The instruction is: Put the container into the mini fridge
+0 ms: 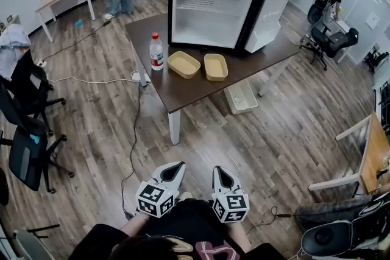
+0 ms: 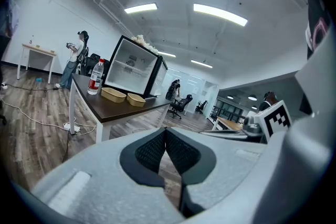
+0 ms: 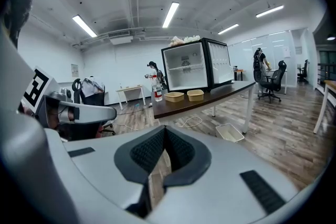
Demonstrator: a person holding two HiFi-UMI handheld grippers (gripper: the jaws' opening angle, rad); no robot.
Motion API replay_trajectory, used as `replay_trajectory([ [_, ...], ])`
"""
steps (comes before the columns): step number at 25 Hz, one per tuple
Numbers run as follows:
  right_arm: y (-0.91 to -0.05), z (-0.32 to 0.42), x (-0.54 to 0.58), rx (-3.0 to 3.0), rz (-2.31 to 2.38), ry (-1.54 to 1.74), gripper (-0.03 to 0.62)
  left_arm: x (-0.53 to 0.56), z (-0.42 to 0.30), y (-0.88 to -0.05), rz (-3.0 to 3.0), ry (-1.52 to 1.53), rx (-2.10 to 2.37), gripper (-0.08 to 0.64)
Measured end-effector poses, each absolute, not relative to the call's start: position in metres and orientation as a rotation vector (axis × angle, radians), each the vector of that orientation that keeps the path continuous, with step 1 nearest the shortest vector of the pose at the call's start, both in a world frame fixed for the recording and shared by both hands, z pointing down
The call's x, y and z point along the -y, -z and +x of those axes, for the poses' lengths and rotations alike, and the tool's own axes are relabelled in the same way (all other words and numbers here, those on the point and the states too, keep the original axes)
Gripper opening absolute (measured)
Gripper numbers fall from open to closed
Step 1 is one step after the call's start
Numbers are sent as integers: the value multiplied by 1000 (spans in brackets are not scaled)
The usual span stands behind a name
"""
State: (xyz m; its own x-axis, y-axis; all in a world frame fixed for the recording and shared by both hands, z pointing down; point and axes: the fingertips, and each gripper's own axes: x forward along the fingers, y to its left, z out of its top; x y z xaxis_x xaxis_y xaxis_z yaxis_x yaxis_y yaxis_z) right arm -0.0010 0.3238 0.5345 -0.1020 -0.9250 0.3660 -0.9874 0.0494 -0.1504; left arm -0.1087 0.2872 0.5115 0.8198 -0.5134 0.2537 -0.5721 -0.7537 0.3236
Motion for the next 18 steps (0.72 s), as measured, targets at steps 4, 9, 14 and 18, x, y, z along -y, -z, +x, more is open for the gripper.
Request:
replay_trajectory([
  [4, -542, 5, -323, 2151, 1963, -589, 6, -283, -102, -518, 2595, -234, 825, 9],
  [9, -547, 7, -310, 2170, 1928, -622, 6, -269, -102, -523, 2560, -248, 854, 8],
  [14, -553, 17, -289, 2147, 1939, -635, 6, -241, -100, -535, 2536, -259, 857, 8],
  [18, -561, 42, -259, 2102, 2063, -818, 6, -199, -88, -538, 2546, -259, 835, 9],
])
